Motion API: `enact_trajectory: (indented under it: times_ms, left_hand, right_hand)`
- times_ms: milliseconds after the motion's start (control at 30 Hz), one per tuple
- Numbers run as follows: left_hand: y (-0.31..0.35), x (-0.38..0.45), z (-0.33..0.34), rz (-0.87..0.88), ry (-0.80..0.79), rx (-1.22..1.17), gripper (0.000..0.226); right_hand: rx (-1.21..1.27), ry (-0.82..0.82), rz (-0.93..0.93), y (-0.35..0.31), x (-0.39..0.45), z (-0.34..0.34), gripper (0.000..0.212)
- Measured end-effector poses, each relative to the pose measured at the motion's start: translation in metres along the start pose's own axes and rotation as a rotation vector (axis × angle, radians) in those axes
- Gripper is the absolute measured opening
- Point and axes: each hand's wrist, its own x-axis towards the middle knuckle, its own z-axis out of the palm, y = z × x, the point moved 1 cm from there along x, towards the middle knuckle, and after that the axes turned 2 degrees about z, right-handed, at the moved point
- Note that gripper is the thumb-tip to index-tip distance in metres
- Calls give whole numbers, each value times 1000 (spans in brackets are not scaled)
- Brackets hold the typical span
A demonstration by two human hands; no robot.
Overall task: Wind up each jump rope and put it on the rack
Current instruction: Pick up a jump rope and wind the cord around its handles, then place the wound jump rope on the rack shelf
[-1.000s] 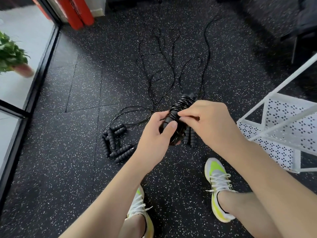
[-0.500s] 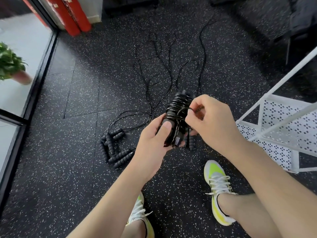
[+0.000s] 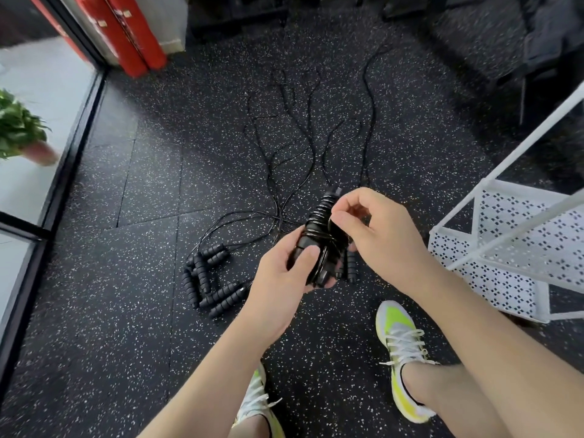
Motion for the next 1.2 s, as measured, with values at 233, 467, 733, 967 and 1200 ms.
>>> enact_trajectory:
  times_ms: [233, 467, 733, 967, 1200]
  left_hand:
    - [5, 3, 3, 94, 22, 166, 35]
    - [-4, 1, 16, 38, 129, 44, 42]
    - [20, -11, 55, 82, 157, 13, 33]
    - [42, -36, 103, 201, 128, 325, 25]
    - [61, -56, 179, 274, 51, 455, 42]
  right_hand:
    - [237, 136, 148, -1, 5, 8, 6]
    - [151, 169, 141, 7, 7, 7, 18]
    - [385, 171, 339, 10, -18, -8, 45]
    - [252, 260, 307, 9, -53, -70, 63]
    - [239, 383, 297, 17, -100, -147, 65]
